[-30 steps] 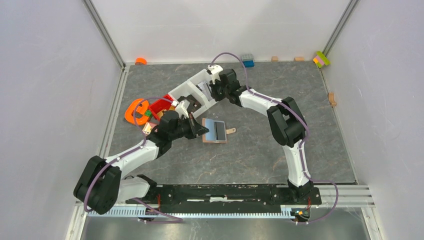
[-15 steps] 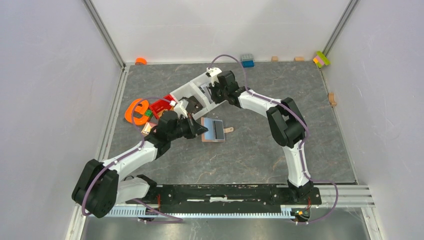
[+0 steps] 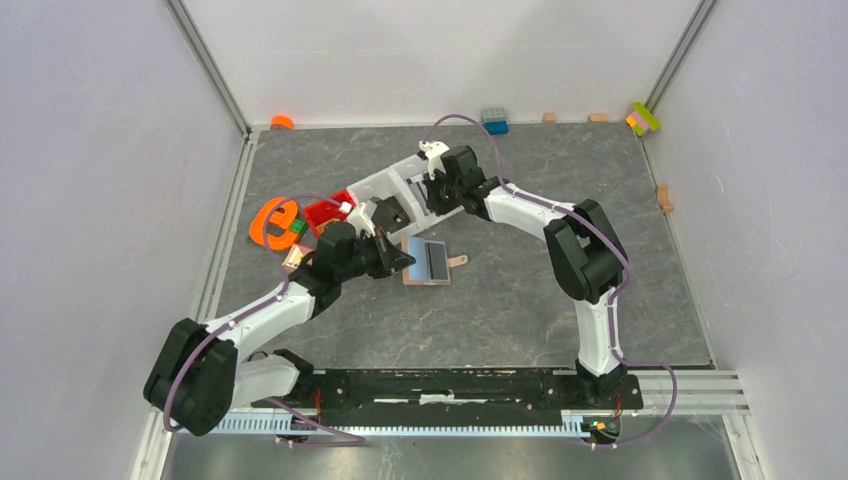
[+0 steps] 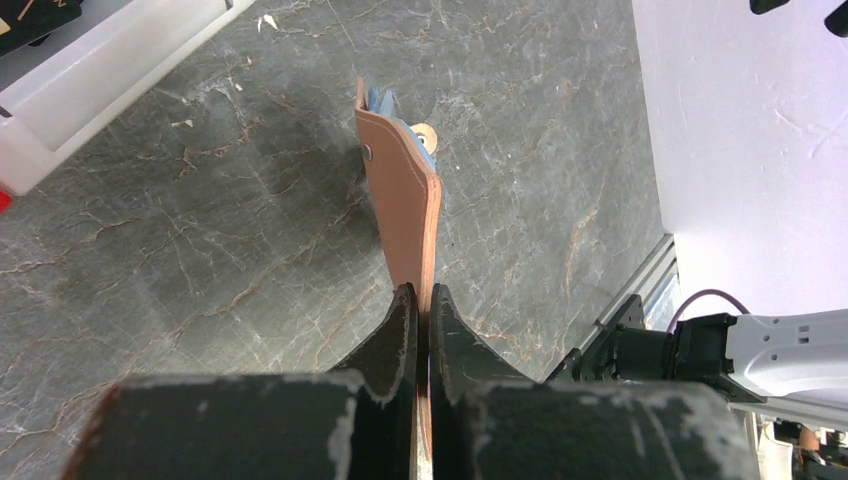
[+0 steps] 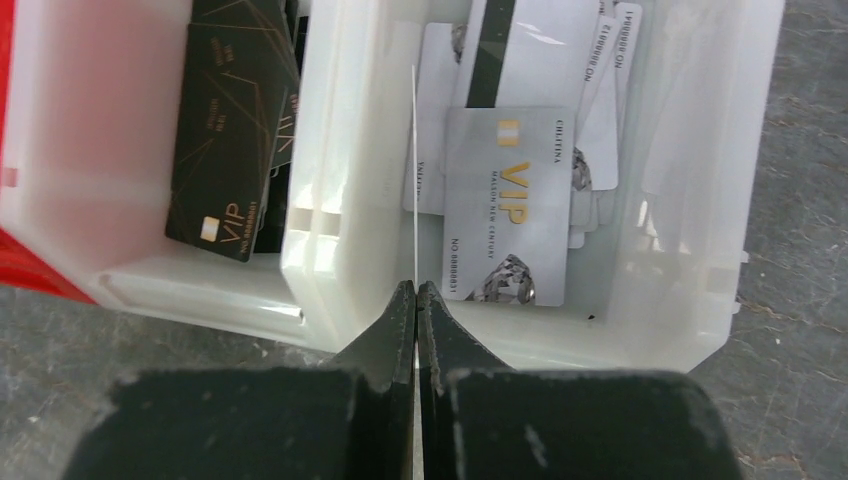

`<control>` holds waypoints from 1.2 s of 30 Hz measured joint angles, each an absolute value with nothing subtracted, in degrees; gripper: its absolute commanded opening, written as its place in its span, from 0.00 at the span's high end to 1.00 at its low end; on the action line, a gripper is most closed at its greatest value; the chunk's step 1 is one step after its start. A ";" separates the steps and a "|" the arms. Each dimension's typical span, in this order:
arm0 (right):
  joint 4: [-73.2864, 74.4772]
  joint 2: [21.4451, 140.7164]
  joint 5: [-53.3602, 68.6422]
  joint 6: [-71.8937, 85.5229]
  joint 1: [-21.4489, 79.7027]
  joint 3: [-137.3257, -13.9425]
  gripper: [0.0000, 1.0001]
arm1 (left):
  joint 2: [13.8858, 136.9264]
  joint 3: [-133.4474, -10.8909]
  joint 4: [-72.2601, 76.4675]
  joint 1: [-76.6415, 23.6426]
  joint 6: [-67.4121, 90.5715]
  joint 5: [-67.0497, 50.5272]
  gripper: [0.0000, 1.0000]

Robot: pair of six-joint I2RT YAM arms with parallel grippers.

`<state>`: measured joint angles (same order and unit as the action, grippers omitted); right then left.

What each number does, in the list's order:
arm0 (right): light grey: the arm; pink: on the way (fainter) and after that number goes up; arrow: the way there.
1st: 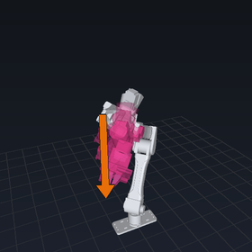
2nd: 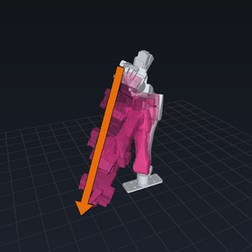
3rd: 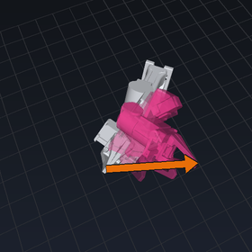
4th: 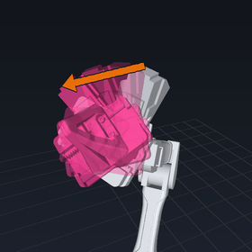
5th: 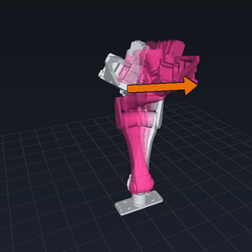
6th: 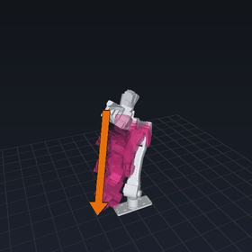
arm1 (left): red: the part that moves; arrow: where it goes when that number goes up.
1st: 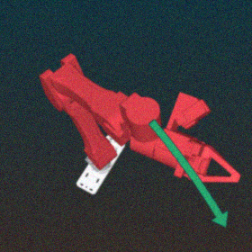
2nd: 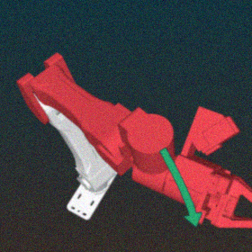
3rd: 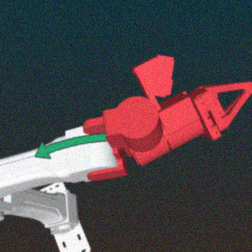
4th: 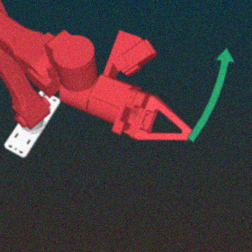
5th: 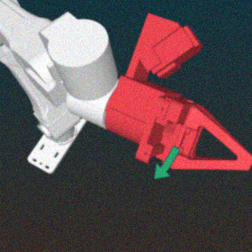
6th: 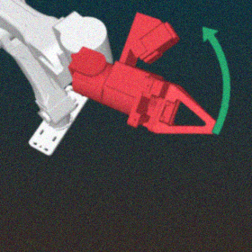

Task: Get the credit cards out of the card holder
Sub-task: Move the storage box to the center of the board, then place the credit card in the storage box.

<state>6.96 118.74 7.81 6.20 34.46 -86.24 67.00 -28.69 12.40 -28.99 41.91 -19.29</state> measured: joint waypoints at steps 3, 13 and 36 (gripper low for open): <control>6.20 118.10 10.11 6.79 34.46 -85.60 1.00 | 66.96 -28.69 12.34 -28.99 41.91 -18.94 0.98; 3.57 118.13 15.03 8.82 33.74 -85.36 0.94 | 66.70 -28.69 12.27 -28.99 41.91 -18.04 0.98; -3.01 104.97 8.10 10.20 34.94 -69.63 0.38 | 67.94 -28.69 12.32 -28.99 41.89 -16.95 0.98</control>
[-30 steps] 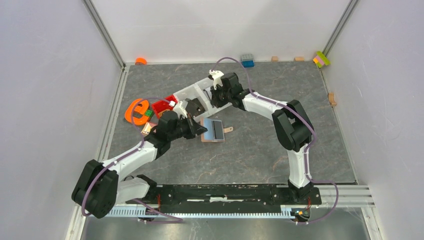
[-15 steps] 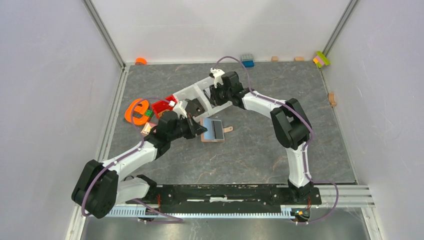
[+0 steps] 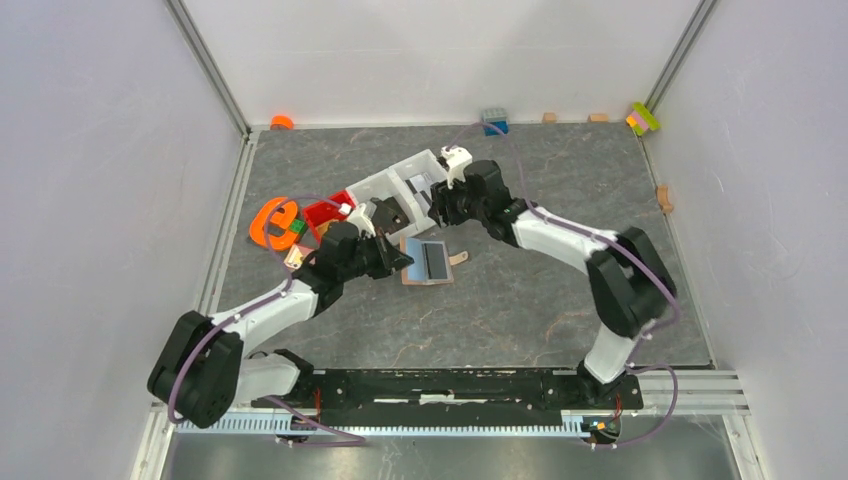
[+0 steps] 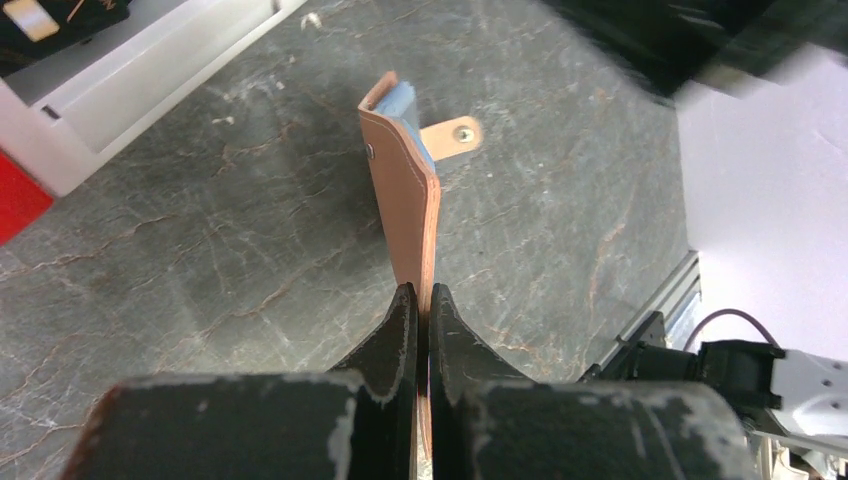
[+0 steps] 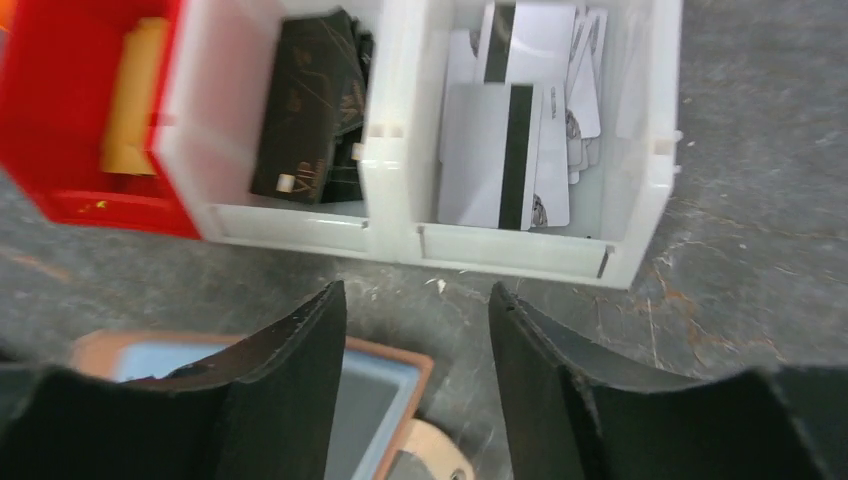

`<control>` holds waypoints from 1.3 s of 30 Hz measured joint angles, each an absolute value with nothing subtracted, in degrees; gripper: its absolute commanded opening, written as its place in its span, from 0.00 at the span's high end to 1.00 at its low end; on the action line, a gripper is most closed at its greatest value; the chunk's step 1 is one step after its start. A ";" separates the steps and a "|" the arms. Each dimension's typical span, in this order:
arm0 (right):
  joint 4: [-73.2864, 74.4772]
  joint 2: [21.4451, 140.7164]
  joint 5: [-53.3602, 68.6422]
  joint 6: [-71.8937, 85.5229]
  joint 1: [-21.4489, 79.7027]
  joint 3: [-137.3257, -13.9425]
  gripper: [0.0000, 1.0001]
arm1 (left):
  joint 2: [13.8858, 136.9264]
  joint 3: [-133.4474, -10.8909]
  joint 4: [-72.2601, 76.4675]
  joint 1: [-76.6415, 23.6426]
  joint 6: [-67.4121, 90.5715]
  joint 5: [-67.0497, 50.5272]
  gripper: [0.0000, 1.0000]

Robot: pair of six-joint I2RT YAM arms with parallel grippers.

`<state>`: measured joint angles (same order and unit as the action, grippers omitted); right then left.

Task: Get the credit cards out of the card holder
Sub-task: Place the credit card in the storage box, then remove the credit card from the card holder.

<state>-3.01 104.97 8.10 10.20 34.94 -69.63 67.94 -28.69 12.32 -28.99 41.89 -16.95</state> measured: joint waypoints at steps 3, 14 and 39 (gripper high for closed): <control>-4.58 95.42 6.22 10.35 36.67 -63.33 0.31 | 71.29 -28.71 12.56 -28.99 41.89 -16.62 0.98; -8.43 83.44 0.38 13.08 43.20 -46.63 0.12 | 82.19 -32.12 12.43 -29.39 41.87 -17.06 0.98; -21.37 63.18 3.53 22.20 36.86 -24.77 0.02 | 65.91 -25.30 29.43 -29.39 41.95 -29.63 0.97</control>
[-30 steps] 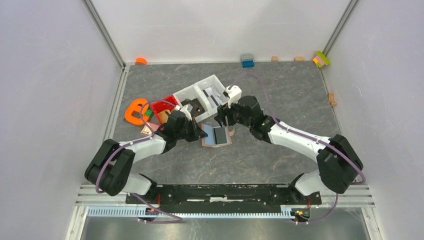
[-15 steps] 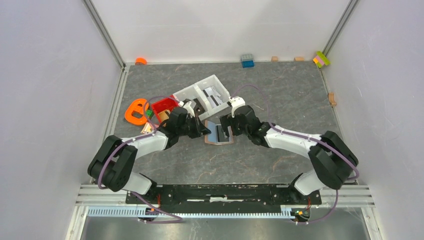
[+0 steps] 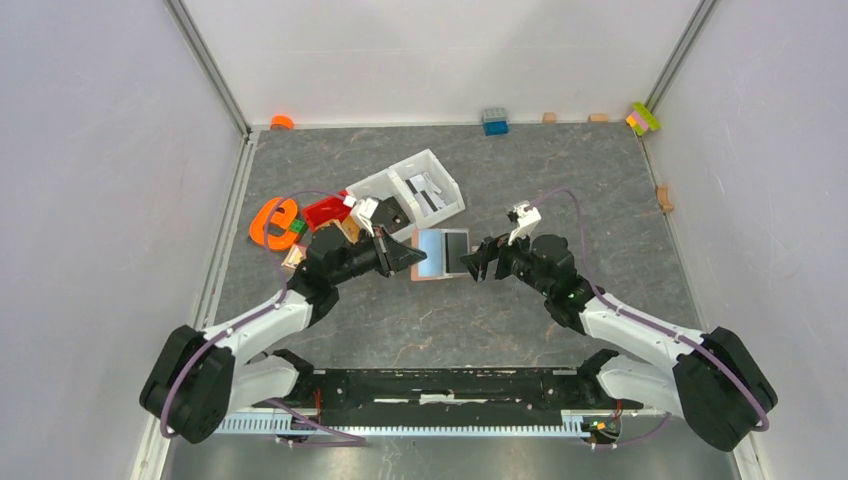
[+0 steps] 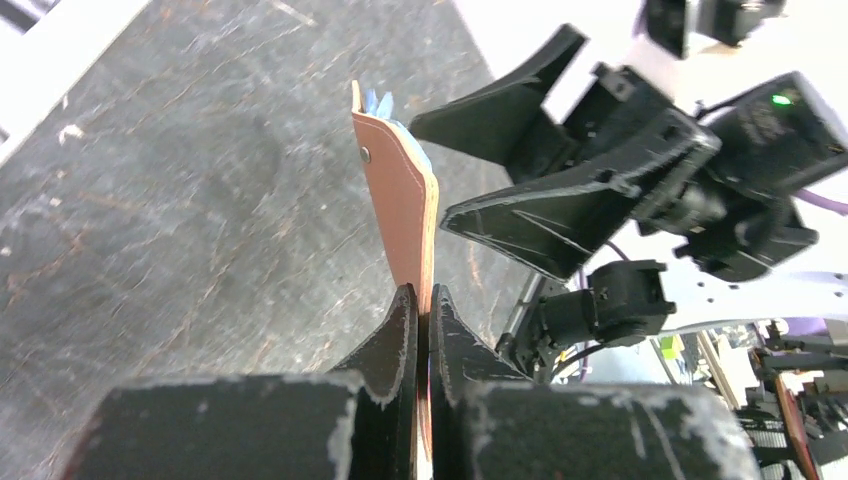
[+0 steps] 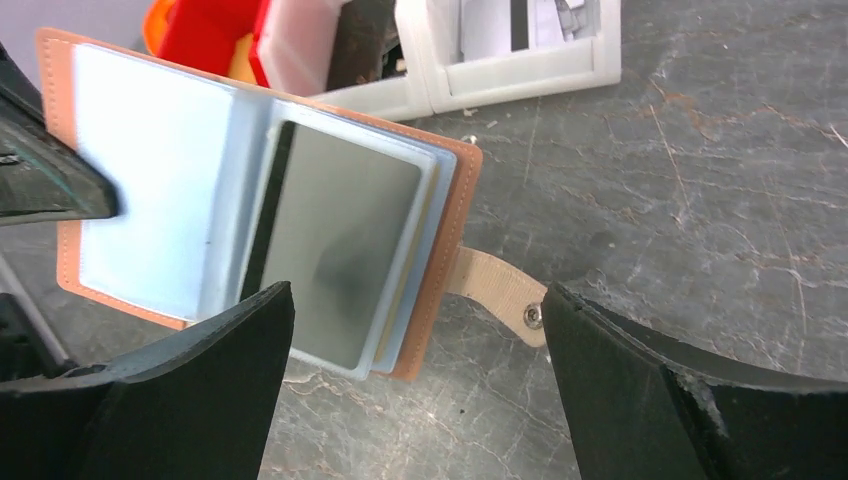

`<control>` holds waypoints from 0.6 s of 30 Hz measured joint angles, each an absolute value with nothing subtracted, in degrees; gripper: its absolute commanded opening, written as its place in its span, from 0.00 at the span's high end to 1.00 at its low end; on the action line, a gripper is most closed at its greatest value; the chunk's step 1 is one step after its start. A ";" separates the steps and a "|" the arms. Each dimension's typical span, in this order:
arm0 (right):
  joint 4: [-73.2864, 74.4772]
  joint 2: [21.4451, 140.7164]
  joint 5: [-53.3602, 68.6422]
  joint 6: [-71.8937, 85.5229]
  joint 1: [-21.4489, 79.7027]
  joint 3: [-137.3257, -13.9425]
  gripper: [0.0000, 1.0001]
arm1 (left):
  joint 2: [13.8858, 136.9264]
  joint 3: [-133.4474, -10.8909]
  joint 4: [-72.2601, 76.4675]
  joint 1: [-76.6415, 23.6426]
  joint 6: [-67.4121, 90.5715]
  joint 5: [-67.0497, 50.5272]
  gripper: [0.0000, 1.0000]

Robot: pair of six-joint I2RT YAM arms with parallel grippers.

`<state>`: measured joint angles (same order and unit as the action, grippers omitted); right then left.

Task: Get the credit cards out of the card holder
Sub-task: Remove the credit card from the card holder.

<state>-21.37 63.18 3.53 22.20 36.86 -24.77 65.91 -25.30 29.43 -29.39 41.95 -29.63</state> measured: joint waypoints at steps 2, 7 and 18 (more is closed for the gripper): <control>-25.23 62.94 7.16 23.62 35.03 -23.20 0.02 | 64.07 -24.51 32.01 -29.39 42.33 -30.65 0.97; -35.62 62.48 14.83 27.75 32.27 -18.65 0.02 | 61.89 -22.09 37.80 -29.39 43.70 -32.77 0.95; -52.40 62.33 26.65 36.53 29.95 -15.42 0.02 | 59.00 -18.87 48.84 -29.39 47.68 -36.58 0.94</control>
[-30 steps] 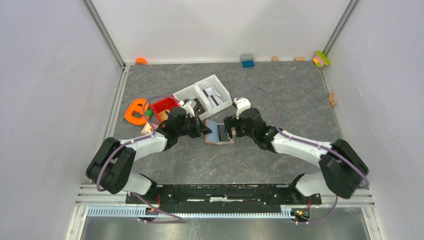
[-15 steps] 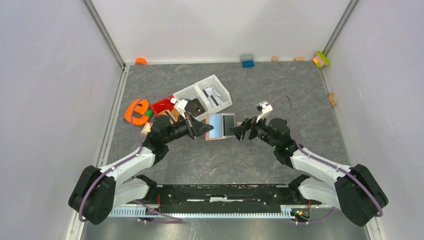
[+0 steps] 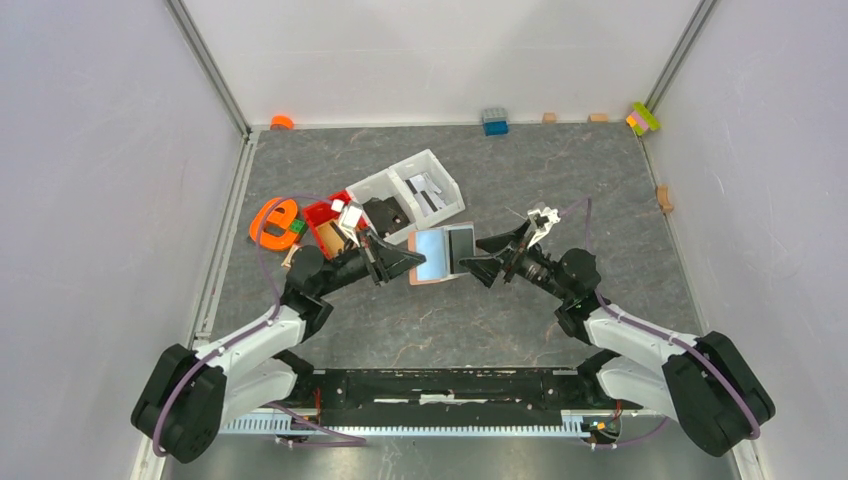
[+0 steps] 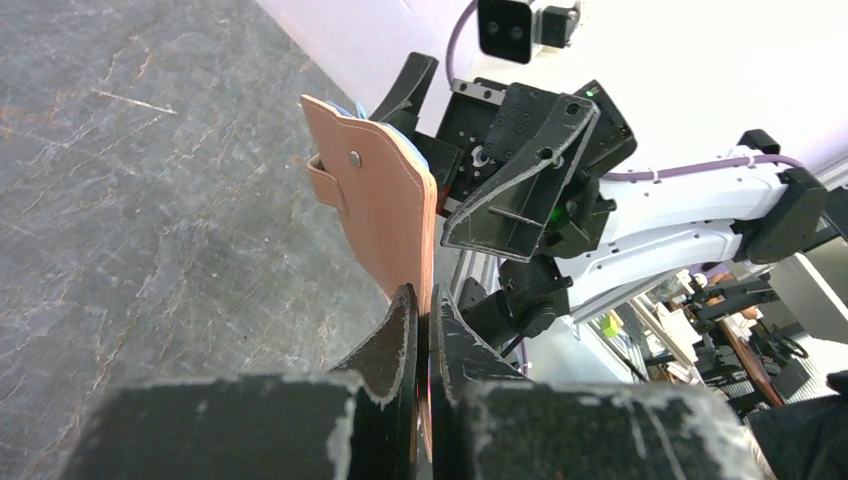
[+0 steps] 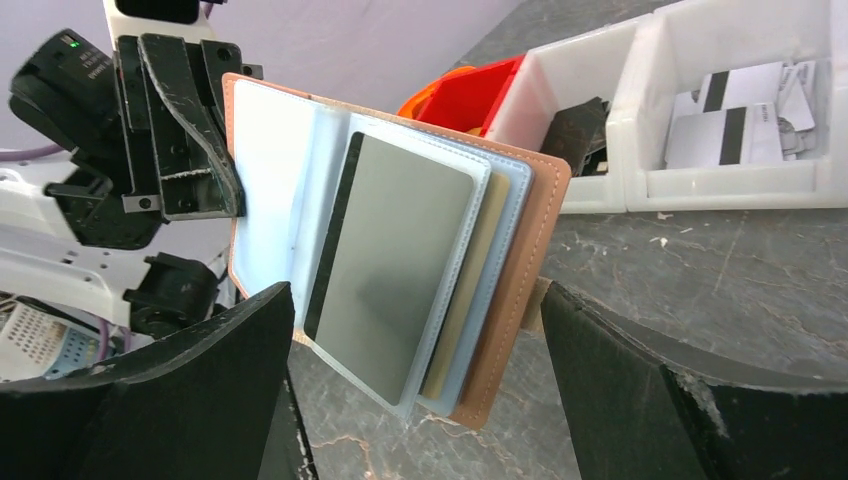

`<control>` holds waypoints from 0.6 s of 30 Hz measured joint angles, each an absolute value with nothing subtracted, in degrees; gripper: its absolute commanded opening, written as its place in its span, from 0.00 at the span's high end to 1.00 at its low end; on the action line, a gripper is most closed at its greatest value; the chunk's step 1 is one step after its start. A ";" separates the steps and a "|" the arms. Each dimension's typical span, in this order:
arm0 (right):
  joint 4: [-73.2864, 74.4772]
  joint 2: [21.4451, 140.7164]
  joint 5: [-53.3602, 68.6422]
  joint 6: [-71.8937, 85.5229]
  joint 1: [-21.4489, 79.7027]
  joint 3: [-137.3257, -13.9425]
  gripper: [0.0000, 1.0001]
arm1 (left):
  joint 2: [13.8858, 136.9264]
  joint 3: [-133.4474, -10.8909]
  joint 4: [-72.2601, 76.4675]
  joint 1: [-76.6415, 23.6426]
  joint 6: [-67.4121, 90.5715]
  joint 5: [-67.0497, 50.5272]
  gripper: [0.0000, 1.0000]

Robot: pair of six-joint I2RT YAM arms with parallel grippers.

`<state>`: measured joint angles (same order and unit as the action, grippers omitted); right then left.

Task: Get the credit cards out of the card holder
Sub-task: Remove the credit card from the card holder.

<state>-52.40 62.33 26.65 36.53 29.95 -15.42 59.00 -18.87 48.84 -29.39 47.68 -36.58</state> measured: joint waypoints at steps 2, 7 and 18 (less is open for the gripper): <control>-53.76 62.50 27.79 37.60 29.61 -15.18 0.02 | 58.39 -18.41 50.30 -29.39 48.16 -36.77 0.94; -57.71 64.14 30.26 40.38 29.36 -15.07 0.02 | 56.82 -17.67 51.88 -29.39 48.53 -37.08 0.94; -58.54 65.30 31.27 41.69 29.34 -14.96 0.02 | 51.57 -17.02 44.91 -29.39 48.31 -28.18 0.98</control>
